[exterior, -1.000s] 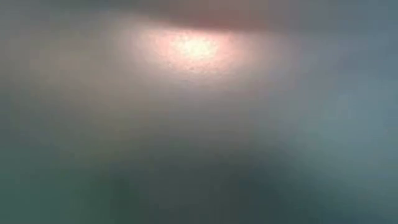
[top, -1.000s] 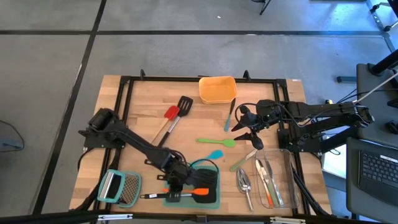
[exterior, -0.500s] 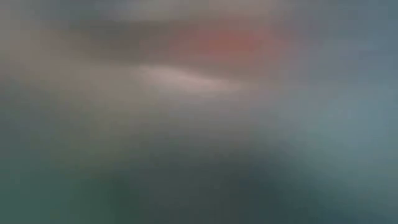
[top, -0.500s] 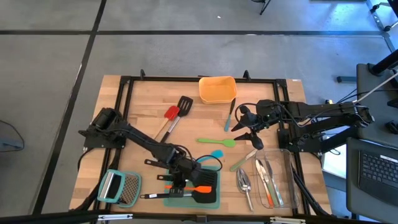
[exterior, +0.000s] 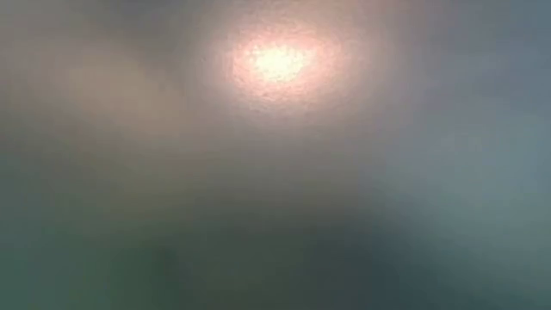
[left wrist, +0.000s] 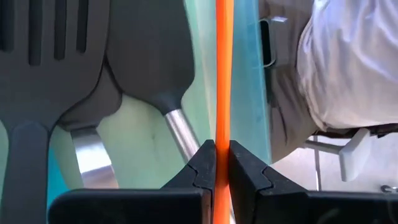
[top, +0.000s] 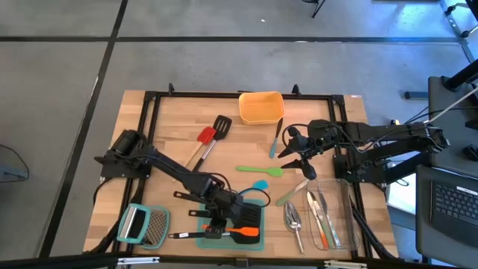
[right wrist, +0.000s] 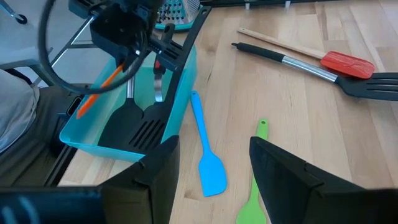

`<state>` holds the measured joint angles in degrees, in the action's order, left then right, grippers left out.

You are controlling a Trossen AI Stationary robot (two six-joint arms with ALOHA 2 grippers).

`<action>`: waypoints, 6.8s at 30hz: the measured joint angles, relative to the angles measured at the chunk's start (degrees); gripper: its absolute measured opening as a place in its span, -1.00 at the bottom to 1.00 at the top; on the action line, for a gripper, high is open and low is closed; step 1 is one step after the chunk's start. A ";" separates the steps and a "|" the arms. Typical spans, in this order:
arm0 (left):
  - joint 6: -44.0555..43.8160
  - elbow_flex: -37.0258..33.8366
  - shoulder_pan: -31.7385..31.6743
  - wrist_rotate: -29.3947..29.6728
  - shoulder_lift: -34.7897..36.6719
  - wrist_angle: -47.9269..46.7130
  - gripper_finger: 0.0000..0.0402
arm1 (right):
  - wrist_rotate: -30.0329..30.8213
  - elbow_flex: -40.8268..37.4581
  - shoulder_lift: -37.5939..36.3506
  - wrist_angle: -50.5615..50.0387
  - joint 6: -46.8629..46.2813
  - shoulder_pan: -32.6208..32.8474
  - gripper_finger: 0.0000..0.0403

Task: Pick & Place Kitchen Items
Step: Put the orange spatula into the blue bin, then put the black spatula into the blue bin

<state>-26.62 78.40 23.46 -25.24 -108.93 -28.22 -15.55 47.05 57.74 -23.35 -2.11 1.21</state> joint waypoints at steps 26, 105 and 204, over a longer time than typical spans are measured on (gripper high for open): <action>0.40 -0.93 -0.34 1.24 -2.90 1.79 -0.93 | 0.00 0.00 0.00 0.00 -0.01 0.02 -0.02; 53.93 1.80 -4.27 8.54 12.04 19.15 -0.46 | 0.50 0.05 2.69 14.99 -1.68 1.94 -0.02; 25.37 -35.91 -17.04 27.18 26.91 75.27 -0.86 | 6.47 0.02 14.91 31.47 -6.01 2.69 -0.02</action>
<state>-1.24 42.49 6.42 1.93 -82.02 47.05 -9.08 47.07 72.64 8.11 -8.12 3.91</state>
